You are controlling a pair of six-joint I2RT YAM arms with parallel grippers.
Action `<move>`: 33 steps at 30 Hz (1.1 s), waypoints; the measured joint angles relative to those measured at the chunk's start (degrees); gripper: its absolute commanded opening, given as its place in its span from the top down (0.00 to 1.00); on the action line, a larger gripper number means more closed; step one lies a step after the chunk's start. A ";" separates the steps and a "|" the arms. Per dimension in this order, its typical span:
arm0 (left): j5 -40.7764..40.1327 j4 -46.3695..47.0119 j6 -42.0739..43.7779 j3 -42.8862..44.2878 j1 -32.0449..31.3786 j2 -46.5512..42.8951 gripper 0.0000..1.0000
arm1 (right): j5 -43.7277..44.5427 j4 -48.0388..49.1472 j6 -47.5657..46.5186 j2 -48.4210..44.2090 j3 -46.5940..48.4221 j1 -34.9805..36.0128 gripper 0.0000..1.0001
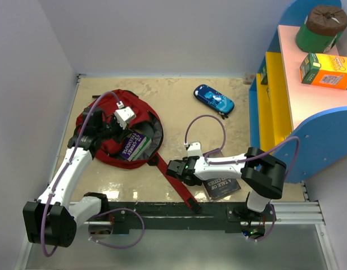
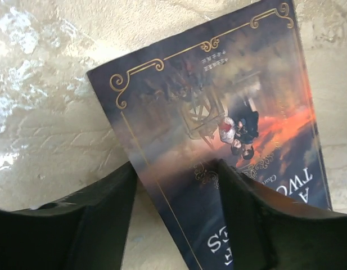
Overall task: Pack the student bag
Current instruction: Pick up the book from the center of the board.
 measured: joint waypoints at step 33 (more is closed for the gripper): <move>0.13 1.68 -1.53 -0.33 0.00 0.04 1.00 | 9.53 22.40 -42.62 -16.39 16.20 9.35 1.00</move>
